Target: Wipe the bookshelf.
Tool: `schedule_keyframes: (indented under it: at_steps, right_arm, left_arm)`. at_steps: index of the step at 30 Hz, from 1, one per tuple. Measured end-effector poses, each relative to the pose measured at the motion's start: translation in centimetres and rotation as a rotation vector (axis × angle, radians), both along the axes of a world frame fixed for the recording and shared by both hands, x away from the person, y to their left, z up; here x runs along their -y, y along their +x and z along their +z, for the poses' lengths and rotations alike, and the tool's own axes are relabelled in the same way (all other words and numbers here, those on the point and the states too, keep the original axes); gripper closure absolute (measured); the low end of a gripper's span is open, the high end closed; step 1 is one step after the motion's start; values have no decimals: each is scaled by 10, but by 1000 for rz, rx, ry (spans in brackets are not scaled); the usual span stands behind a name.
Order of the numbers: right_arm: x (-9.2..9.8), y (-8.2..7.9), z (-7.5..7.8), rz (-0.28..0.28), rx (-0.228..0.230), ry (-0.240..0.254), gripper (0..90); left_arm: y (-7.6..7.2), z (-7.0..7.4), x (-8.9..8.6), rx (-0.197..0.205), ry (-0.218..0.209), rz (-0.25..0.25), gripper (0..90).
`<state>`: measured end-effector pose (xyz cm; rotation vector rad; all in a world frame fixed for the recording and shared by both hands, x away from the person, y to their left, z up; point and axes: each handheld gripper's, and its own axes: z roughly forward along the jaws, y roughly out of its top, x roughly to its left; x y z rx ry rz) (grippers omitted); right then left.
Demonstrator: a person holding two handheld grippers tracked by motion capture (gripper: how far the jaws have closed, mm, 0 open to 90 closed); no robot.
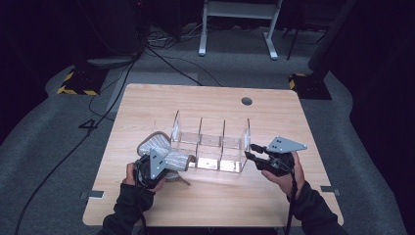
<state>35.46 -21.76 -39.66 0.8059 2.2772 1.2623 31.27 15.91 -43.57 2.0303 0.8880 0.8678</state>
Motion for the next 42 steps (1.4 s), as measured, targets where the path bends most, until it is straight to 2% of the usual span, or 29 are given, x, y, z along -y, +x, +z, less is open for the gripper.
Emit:
schedule_keyframes:
  at_steps: [2,3,5,7,9,13,17,18,19,20,22,23,26,29,34,36,37,40,42]
  right_arm:
    - [0,0,0,2,1,-4,633]
    - [0,0,1,2,-2,-3,632]
    - [0,0,1,5,-4,-3,631]
    - [0,0,1,5,-2,-4,631]
    - [0,0,1,5,1,-7,631]
    - [-1,-1,1,3,5,-11,631]
    - [-2,-1,1,6,12,-17,630]
    - [-2,-1,1,8,10,-13,631]
    - [-2,-1,1,10,11,-14,631]
    - [-2,-1,1,10,11,-14,631]
    - [-3,-1,1,9,13,-13,631]
    - [-3,-2,1,8,14,-12,631]
    - [-3,-2,0,10,17,-11,631]
    - [-3,-2,0,8,20,-14,631]
    - [-4,-2,0,8,28,-15,636]
    - [-4,-2,0,5,31,-17,636]
    - [-4,-2,0,5,30,-14,636]
    - [-4,-3,-1,4,37,-11,637]
    - [-4,-3,-1,3,37,-13,637]
  left_arm:
    - [1,0,5,4,5,-3,737]
    - [1,0,8,-2,-12,-12,737]
    - [1,2,16,-3,-18,-35,737]
    - [-2,5,27,1,-24,-84,738]
    - [-3,6,39,15,-10,-109,737]
    - [-1,6,72,10,-20,-167,737]
    - [-3,4,116,15,-5,-260,737]
    - [-3,4,116,15,-5,-260,737]
    - [-3,2,126,13,-8,-282,738]
    - [-4,-1,144,17,7,-316,737]
    - [-4,-2,150,13,10,-328,737]
    - [-4,-4,159,14,16,-346,737]
    - [-5,-6,177,46,52,-350,737]
    - [-4,-6,179,55,54,-340,738]
    - [-5,-2,165,59,42,-294,738]
    - [-5,0,153,61,43,-272,738]
    - [-6,2,140,63,46,-237,738]
    - [-6,6,116,56,40,-186,738]
    - [-7,9,94,70,63,-133,737]
